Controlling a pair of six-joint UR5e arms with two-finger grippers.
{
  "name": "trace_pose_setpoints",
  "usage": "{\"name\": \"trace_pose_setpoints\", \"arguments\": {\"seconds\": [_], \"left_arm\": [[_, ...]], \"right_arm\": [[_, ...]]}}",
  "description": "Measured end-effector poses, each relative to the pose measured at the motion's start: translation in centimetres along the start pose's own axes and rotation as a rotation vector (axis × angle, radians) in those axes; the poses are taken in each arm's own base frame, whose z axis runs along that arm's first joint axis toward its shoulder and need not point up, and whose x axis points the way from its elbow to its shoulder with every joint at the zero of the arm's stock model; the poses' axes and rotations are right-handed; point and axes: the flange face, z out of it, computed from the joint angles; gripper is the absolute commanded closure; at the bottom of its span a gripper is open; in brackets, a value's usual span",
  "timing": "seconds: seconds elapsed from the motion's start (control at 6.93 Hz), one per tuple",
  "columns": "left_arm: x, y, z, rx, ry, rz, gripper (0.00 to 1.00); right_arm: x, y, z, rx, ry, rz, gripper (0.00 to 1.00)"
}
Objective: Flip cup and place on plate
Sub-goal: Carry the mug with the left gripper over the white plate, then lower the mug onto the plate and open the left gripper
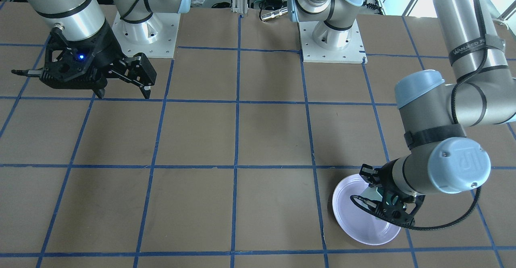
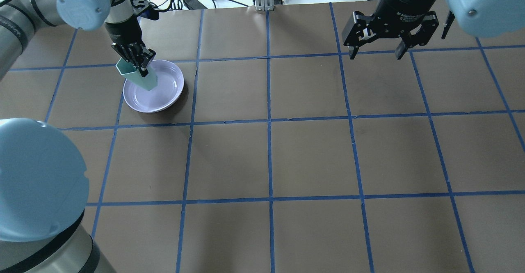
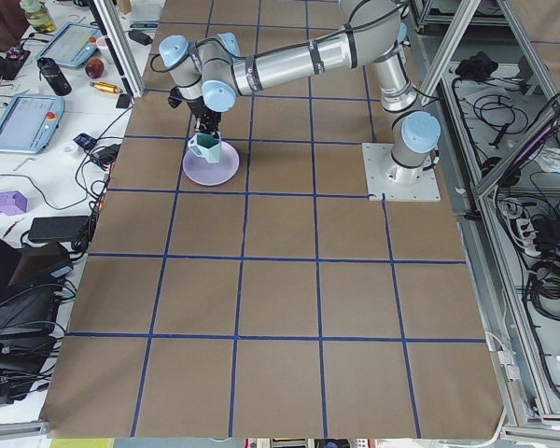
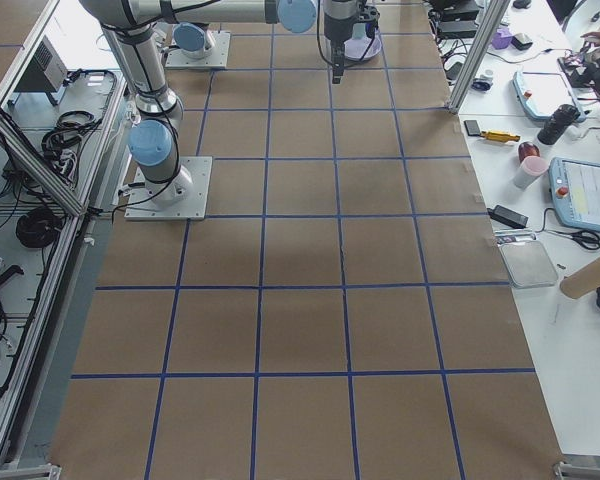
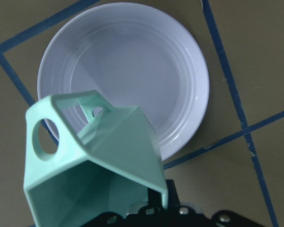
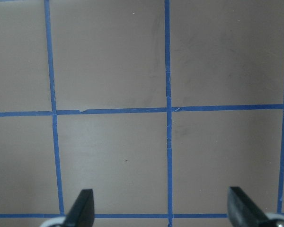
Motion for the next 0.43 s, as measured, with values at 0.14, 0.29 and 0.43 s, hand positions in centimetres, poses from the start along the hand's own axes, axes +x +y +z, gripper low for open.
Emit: {"name": "trace_pose_setpoints", "arguments": {"seconds": [0.14,0.29,0.43], "left_arm": [[0.5,-0.8,1.1,-0.008,-0.010,0.007,1.00],[0.6,-1.2,1.8,-0.012,-0.012,0.010,1.00],[0.5,-1.5,2.3,-0.016,-0.012,0.010,1.00]], "right_arm": [[0.0,0.0,0.0,0.000,-0.001,0.000,0.00],[0.0,0.0,0.0,0.000,-0.001,0.000,0.00],[0.0,0.0,0.0,0.000,-0.001,0.000,0.00]]}}
